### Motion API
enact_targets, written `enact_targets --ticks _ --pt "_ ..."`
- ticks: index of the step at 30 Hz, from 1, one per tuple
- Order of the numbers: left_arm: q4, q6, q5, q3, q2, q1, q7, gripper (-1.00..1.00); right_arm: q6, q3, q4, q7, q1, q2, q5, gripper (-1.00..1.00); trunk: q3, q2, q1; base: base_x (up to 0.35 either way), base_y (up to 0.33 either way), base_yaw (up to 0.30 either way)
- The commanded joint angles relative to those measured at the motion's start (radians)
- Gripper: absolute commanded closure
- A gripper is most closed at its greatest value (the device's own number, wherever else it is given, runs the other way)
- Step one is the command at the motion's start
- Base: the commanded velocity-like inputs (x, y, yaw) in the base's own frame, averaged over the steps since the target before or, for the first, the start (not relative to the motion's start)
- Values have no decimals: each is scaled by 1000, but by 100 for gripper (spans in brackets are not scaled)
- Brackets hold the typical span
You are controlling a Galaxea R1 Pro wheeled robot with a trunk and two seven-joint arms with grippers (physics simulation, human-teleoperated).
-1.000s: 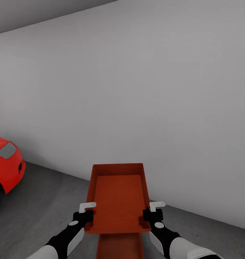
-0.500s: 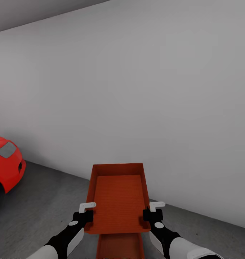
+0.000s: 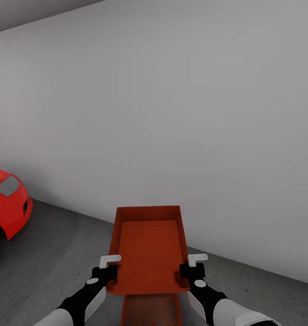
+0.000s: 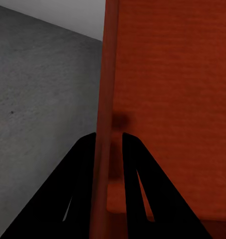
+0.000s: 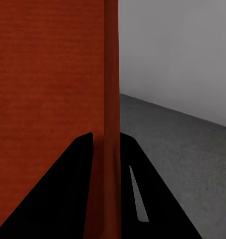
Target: Move the two storage containers from the living room to the garage. In the garage, place one container on the floor and stack the other container on top of it (either order is fine).
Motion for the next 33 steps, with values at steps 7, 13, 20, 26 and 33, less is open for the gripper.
enact_targets --ticks 7,13,20,26,33 --pt "-9 -3 -8 14 -6 -1 47 100 -7 -39 3 -11 -1 -4 -21 100 -13 -1 0 0 0 0" --pt "-10 -3 -8 14 -7 -1 47 100 -7 -39 3 -11 -1 -3 -23 100 -22 -1 0 0 0 0" --pt "-9 -3 -8 13 -6 -1 47 100 -7 -39 4 -11 -1 0 -24 100 -33 -1 0 0 0 0" --pt "-8 -4 -8 13 -5 -1 47 100 -7 -39 4 -11 -1 -1 -24 100 -43 -1 0 0 0 0" --pt "-7 -4 -8 14 -5 -1 47 100 -7 -39 4 -11 -1 -2 -24 100 -54 -1 0 0 0 0"
